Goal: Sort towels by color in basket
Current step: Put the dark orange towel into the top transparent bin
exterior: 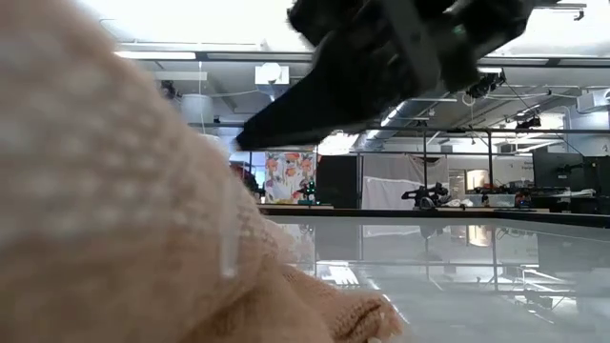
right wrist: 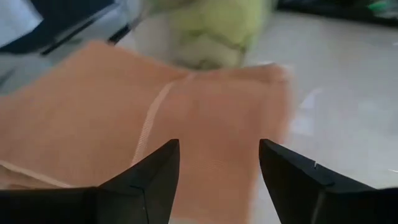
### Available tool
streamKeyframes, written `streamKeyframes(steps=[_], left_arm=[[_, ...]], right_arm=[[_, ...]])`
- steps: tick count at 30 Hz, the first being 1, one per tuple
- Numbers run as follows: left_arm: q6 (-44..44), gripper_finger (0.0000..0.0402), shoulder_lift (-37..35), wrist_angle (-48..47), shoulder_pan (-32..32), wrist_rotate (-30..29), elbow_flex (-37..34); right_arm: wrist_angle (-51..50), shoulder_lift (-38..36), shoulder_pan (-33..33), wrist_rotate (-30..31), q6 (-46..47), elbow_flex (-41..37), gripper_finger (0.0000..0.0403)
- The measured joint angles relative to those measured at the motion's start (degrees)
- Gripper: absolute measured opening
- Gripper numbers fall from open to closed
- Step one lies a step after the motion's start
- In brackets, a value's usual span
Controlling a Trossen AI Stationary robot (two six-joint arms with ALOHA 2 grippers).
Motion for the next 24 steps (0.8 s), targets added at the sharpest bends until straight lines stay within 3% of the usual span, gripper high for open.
streamKeyframes(steps=[6,11,13,15,21,24], left_arm=[[0.04,0.0,2.19,3.13,1.67,1.5,-0.02],[0.07,0.0,2.25,3.55,2.62,1.53,-0.02],[0.07,0.0,2.25,3.57,3.03,1.54,-0.02],[0.07,0.0,2.25,3.71,3.36,1.62,-0.02],[0.05,0.0,2.25,4.19,5.02,3.77,-0.02],[2.49,0.0,2.23,6.21,6.74,10.58,-0.02]], right_arm=[[-12.98,9.1,0.06,-2.73,-3.31,10.33,0.0182],[-14.6,10.78,-0.92,-2.74,-2.52,11.1,0.009],[-14.87,10.1,-1.57,-2.51,-1.65,9.63,0.0038],[-16.41,8.63,-2.16,-0.36,-1.24,7.34,0.0013],[-16.59,-0.93,-2.27,12.53,5.26,-6.26,0.0016],[-13.32,-7.8,-1.0,16.66,10.04,-14.88,0.0007]])
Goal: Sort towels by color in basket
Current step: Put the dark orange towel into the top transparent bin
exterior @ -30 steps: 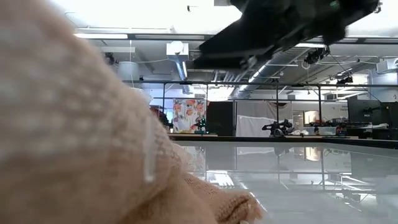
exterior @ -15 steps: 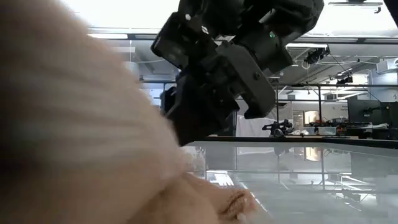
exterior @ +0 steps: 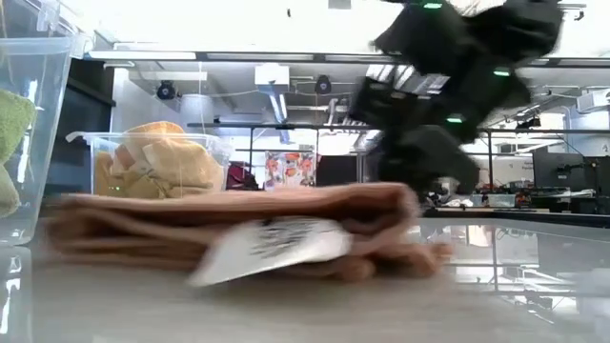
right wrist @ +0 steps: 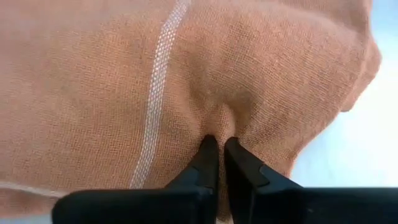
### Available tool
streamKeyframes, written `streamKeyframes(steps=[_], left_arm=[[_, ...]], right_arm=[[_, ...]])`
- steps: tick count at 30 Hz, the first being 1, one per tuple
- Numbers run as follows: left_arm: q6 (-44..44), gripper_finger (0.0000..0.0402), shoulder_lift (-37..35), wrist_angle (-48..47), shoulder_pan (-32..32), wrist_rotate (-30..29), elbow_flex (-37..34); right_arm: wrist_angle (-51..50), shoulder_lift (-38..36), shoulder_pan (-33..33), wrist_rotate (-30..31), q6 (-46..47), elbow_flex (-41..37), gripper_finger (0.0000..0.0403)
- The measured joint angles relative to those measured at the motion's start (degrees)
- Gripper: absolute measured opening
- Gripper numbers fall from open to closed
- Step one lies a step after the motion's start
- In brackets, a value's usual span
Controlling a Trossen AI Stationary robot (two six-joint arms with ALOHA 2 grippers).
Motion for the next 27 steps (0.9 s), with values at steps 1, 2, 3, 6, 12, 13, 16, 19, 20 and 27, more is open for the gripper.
streamKeyframes(steps=[1,2,3,6,12,13,16,19,20,27], left_arm=[[2.37,0.0,0.0,1.36,0.99,3.35,0.0],[5.25,0.0,0.02,3.39,2.17,6.87,-0.02],[8.37,0.0,0.24,6.02,3.52,9.98,-0.02],[18.6,0.0,2.23,17.66,7.54,13.28,-0.02],[47.18,0.0016,9.54,46.29,15.27,20.12,-0.02],[50.95,0.0026,10.67,50.38,16.46,22.98,-0.02],[57.99,0.0065,13.1,56.38,19.68,30.8,-0.02],[58.69,0.0114,14.7,55.97,22.3,34.43,-0.02],[58.18,0.0131,15.32,55.92,23.06,35.27,-0.02],[52.24,0.0217,18.79,51.95,25.92,41.68,-0.02]], right_arm=[[1.79,-2.34,0.81,1.7,1.69,-2.74,0.0009],[3.35,-4.73,1.69,3.13,3.06,-5.54,0.0011],[5.88,-6.6,2.5,4.07,4.26,-7.73,0.0014],[20.07,-11.63,5.06,6.81,6.42,-13.68,0.0013],[42.11,-12.77,7.36,7.83,4.86,-19.73,0.0009],[43.21,-12.82,7.36,7.9,4.93,-20.02,0.001],[42.14,-12.78,7.34,7.94,5.67,-20.13,0.0012],[41.92,-12.85,7.36,7.92,6.42,-20.12,0.0012],[41.67,-12.87,7.4,7.92,6.65,-20.12,0.0012],[38.22,-13.27,7.41,8.06,8.34,-20.05,0.0013]])
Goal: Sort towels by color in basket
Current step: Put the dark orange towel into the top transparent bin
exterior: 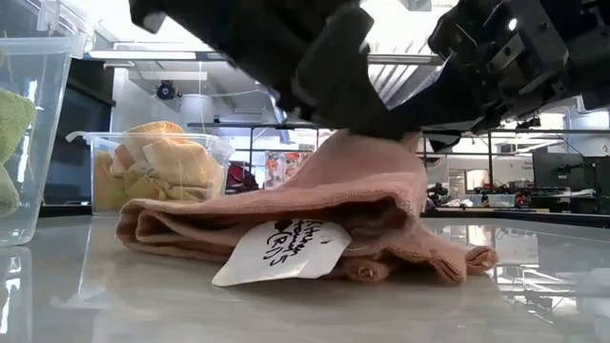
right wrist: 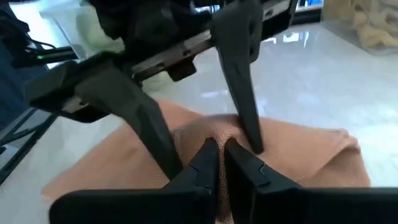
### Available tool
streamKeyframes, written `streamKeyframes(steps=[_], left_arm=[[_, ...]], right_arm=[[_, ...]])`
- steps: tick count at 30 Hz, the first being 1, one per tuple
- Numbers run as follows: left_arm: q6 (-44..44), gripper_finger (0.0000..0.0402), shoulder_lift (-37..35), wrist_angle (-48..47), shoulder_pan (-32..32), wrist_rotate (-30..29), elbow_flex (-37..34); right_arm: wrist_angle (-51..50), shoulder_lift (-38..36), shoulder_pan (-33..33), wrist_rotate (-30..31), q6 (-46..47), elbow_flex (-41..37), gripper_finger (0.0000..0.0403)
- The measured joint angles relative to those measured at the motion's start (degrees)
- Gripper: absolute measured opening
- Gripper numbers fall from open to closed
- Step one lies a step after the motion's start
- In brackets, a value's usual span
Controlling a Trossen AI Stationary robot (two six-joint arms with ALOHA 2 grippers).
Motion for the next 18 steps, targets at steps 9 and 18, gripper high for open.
streamKeyframes(steps=[9,18], left_arm=[[-5.92,0.0227,1.99,-7.65,0.28,1.83,0.07],[-7.23,0.0176,1.95,-9.56,0.22,3.53,0.09]], right_arm=[[-2.73,-1.44,1.1,2.65,1.54,0.0,0.0013],[-5.96,-5.09,1.65,2.42,1.68,0.02,0.0013]])
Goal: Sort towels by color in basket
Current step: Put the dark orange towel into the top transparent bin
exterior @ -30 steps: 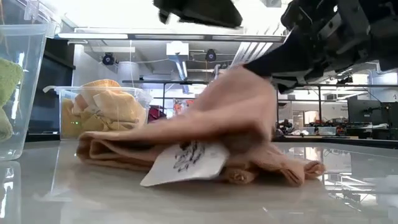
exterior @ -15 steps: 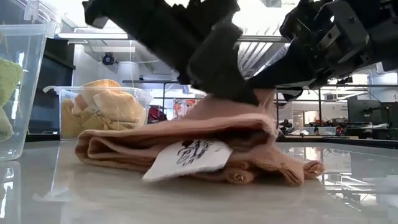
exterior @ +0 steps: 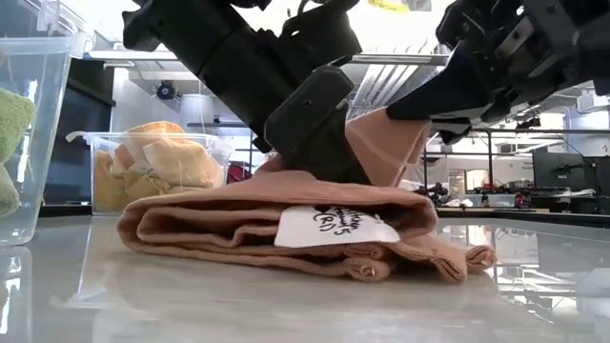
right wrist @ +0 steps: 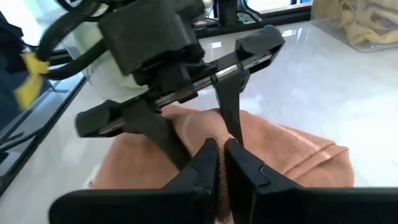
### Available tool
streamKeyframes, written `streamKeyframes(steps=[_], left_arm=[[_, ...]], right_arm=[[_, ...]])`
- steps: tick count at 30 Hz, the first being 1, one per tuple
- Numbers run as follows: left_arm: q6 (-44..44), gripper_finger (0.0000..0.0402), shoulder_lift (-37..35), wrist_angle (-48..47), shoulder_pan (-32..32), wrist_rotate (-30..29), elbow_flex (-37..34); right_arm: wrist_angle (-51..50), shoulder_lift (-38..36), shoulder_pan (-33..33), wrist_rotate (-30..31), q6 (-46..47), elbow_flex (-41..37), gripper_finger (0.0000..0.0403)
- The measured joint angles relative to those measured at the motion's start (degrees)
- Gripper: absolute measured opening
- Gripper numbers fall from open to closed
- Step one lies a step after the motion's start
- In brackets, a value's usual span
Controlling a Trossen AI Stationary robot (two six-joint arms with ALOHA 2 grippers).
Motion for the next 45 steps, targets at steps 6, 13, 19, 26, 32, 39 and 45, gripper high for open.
streamKeyframes(steps=[6,13,19,26,32,39,45], left_arm=[[0.83,0.0068,-1.01,-0.19,-0.53,0.24,0.0],[5.55,0.002,-14.02,-6.77,-2.81,-14.39,-0.07],[13.48,0.0006,-29.55,-14.94,-0.62,-28.72,-0.15],[32.84,0.0007,-43.91,-13.65,13.29,-35.01,-0.15],[40.86,0.0008,-50.7,-10.23,31.38,-25.13,-0.15],[40.47,0.0008,-51.17,-16.68,49.01,-14.53,-0.13],[36.45,0.0008,-46.66,-20.26,58.39,-7.66,-2.32]], right_arm=[[-0.66,-4.48,1.65,-3.93,-0.05,0.0,0.0015],[0.18,-12.3,4.67,3.76,-6.79,0.23,0.0018],[-0.37,-14.99,7.29,14.91,-12.58,0.18,0.0018],[-4.44,-14.94,7.31,16.87,-8.84,0.17,0.0018],[-6.97,-14.83,7.13,17.59,-7.58,0.15,0.0018],[-7.73,-14.75,7.09,17.62,-7.67,0.13,0.0018],[-8.81,-14.75,6.92,17.66,-6.44,0.13,0.0018]])
